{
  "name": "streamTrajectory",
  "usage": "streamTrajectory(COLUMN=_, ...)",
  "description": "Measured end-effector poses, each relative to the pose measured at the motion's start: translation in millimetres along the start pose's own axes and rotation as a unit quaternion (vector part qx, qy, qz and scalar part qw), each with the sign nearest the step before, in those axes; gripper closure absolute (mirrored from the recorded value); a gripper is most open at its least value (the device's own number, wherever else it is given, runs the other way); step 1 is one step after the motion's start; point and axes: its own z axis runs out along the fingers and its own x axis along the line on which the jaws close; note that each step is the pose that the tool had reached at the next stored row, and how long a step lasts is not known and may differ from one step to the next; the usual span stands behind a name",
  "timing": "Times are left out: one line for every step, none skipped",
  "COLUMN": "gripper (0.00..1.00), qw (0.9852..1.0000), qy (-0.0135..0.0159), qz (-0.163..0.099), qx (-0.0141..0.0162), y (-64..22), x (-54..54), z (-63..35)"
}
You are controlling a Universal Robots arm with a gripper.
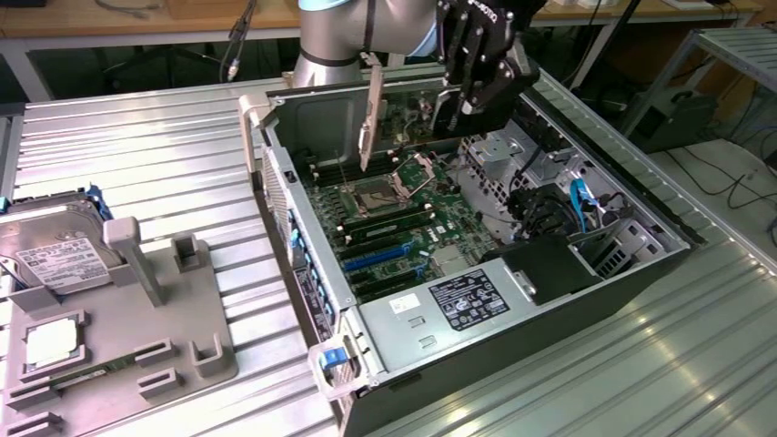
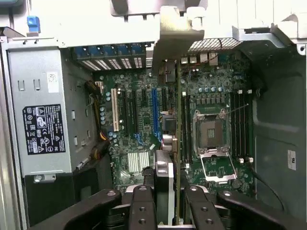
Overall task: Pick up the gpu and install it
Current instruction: 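Insert the gpu into the slot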
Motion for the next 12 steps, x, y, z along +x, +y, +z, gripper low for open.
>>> streamTrajectory(gripper=0.72, qw=0.9998, qy=-0.0098, qz=-0.018, qx=0.0031, y=0.2, x=-2.8, z=5.7)
streamTrajectory(gripper=0.72, qw=0.9998, qy=-0.0101, qz=-0.019, qx=0.0033, y=0.2, x=-2.6, z=8.5)
streamTrajectory(gripper=0.72, qw=0.9998, qy=-0.0104, qz=-0.019, qx=0.0033, y=0.2, x=-2.7, z=9.2)
streamTrajectory(gripper=0.72, qw=0.9998, qy=-0.0105, qz=-0.019, qx=0.0033, y=0.2, x=-2.6, z=10.4)
streamTrajectory(gripper=0.72, qw=0.9998, qy=-0.0104, qz=-0.019, qx=0.0033, y=0.5, x=-2.6, z=11.5)
streamTrajectory(gripper=0.72, qw=0.9998, qy=-0.0114, qz=-0.019, qx=0.0033, y=1.3, x=-2.5, z=14.0)
streamTrajectory(gripper=0.72, qw=0.9997, qy=-0.0148, qz=-0.019, qx=0.0032, y=1.3, x=-2.2, z=21.6)
streamTrajectory(gripper=0.72, qw=0.9996, qy=-0.0193, qz=-0.019, qx=0.003, y=2.1, x=-1.9, z=33.3)
streamTrajectory(gripper=0.72, qw=0.9996, qy=-0.0197, qz=-0.019, qx=0.003, y=2.1, x=-1.9, z=35.2)
streamTrajectory(gripper=0.72, qw=0.9996, qy=-0.02, qz=-0.019, qx=0.003, y=2.1, x=-1.8, z=36.8)
streamTrajectory(gripper=0.72, qw=0.9996, qy=-0.0204, qz=-0.019, qx=0.003, y=2.1, x=-1.8, z=38.1)
streamTrajectory(gripper=0.72, qw=0.9996, qy=-0.0208, qz=-0.019, qx=0.003, y=2.2, x=-1.8, z=39.4)
